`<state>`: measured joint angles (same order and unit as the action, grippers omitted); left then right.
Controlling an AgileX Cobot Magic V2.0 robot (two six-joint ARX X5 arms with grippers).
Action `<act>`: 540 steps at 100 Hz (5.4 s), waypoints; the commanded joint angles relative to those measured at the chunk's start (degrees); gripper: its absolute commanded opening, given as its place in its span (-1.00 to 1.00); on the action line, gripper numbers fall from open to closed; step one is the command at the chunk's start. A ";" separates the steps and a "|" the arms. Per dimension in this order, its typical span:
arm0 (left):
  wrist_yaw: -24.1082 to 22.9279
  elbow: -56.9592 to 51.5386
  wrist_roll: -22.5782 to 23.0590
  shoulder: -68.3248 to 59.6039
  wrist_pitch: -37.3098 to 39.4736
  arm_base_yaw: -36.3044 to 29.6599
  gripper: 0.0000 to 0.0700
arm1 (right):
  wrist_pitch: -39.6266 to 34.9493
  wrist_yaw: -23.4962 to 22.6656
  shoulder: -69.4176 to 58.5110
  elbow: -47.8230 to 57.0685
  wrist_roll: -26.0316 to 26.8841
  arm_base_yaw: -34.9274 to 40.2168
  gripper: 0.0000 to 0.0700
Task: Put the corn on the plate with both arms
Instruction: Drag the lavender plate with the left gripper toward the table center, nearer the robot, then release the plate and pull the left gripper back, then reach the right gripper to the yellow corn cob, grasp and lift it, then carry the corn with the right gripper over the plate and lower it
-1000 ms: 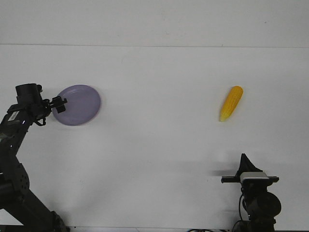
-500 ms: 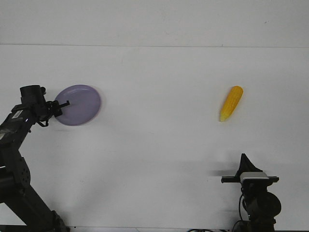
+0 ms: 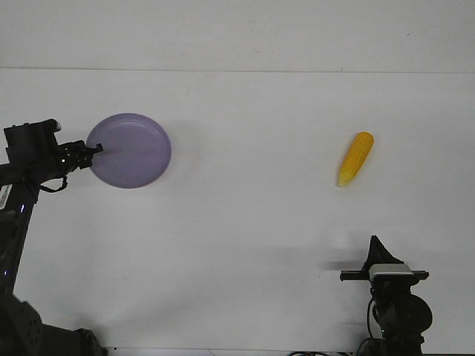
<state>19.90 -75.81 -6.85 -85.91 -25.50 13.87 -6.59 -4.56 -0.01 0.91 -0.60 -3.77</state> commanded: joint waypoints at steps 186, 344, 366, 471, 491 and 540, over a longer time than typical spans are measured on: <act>-20.57 38.23 -6.36 47.47 14.88 -44.19 0.49 | 0.50 -0.26 -0.04 -0.17 2.86 0.04 -0.97; -21.35 47.47 -7.58 66.77 8.76 -44.22 0.43 | -31.61 6.08 -115.34 94.03 26.40 1.66 0.84; -20.96 47.47 -7.58 66.77 8.63 -44.26 0.42 | -29.88 8.09 -118.27 94.03 26.69 1.33 0.75; -21.09 47.47 -7.48 66.88 9.31 -44.26 0.43 | -37.92 0.26 -82.14 92.63 11.34 7.76 -0.53; -21.49 47.47 -7.48 66.88 9.75 -44.26 0.43 | -36.17 -0.57 -69.85 80.15 11.39 23.45 -0.53; -21.94 47.47 -7.04 66.88 10.21 -44.26 0.43 | -17.40 7.52 -82.01 59.93 18.43 58.10 -0.53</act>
<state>-1.67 -27.66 -14.46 -19.00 -16.12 -30.13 -24.93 2.26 -78.70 60.12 16.45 53.43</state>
